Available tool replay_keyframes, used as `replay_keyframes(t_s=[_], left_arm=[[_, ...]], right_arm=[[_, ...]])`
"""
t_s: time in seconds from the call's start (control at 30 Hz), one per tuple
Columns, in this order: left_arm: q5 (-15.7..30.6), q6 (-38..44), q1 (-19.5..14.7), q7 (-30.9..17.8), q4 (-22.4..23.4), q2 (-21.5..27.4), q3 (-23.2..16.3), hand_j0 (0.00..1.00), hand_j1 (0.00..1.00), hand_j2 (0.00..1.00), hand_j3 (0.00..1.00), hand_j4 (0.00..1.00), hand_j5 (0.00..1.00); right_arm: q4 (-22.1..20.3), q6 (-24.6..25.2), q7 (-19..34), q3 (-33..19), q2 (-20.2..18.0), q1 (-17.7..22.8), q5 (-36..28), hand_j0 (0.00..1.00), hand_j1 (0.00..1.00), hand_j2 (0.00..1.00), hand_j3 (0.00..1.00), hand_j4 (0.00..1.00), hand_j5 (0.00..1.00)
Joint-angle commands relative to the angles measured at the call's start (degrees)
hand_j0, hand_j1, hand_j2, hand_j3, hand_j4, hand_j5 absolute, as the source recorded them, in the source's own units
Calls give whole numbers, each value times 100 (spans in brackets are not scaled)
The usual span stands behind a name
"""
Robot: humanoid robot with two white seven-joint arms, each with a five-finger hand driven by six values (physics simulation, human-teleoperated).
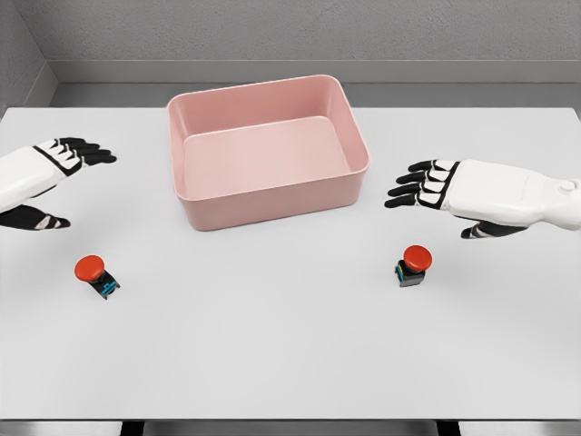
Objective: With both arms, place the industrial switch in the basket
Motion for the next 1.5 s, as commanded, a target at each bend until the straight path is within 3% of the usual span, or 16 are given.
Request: replay_keyframes(t_s=[0.0,0.17,0.37,0.43,0.97,1.27,1.37,1.47], left_arm=[[42,7,17,0,-11,229,22,100,100,100,100,100,100],[42,7,123,0,-28,370,13,100,100,100,100,100,100],[33,7,237,-8,-90,449,4,100,100,100,100,100,100],[24,7,413,-88,-116,501,-5,100,100,100,100,100,100],[15,7,853,-281,-309,686,-13,100,100,100,100,100,100],[15,7,949,-501,-353,581,-31,100,100,100,100,100,100],[15,7,940,-562,-406,563,-40,100,100,100,100,100,100],[15,7,932,-571,-520,537,-40,91,91,91,91,91,91]], right_arm=[[3,7,-6,-3,-1,0,-37,100,100,100,100,100,100],[38,7,-6,-11,25,9,-11,100,100,100,100,100,100],[91,7,3,50,140,158,666,100,100,100,100,100,100],[100,7,12,120,280,308,824,100,100,100,100,100,100],[645,7,29,489,781,325,1132,100,100,100,100,100,100],[610,7,29,665,860,325,1149,100,100,100,100,100,100],[610,7,29,665,860,308,1167,90,90,90,90,90,90],[610,7,319,657,852,308,1149,82,82,82,82,82,82]])
